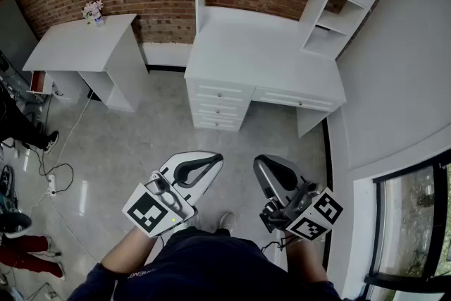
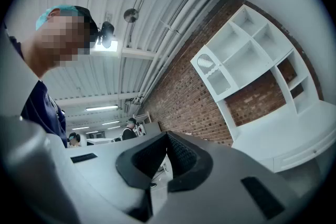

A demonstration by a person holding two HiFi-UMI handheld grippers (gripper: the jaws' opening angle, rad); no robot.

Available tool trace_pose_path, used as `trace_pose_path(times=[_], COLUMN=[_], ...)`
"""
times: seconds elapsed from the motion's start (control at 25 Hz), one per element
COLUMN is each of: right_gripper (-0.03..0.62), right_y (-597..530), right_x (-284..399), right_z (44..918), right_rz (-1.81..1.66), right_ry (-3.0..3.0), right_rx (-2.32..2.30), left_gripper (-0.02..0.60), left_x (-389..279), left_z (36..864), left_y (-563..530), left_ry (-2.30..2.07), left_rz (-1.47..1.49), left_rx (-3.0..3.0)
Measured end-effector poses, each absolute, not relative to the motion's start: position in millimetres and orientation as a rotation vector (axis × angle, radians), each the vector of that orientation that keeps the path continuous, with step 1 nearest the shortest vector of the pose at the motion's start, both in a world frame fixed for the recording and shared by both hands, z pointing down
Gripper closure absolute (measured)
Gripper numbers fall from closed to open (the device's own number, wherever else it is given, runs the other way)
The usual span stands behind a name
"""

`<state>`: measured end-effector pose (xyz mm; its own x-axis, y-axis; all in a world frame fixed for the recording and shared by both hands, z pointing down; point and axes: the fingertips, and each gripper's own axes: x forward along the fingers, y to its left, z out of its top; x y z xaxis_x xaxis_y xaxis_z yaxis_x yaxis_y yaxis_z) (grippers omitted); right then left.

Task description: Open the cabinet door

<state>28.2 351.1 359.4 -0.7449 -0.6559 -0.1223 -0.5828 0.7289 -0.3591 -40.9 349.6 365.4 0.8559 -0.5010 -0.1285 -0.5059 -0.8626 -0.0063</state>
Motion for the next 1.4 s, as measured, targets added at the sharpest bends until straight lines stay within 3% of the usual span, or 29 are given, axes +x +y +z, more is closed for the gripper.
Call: trace_pose_path(times=[1.4], right_gripper=[0.568], right_y=[370.4], right_x=[115.5], right_z=[367.2], right_rz=[-0.492], right_ry=[2.634], right_rx=[-0.893], left_gripper=[0.575], left_x=[25.2], left_z=[362.3], left_y=[368.3], left_ry=[0.911], left_rz=[0.12], left_rx=[-2.895])
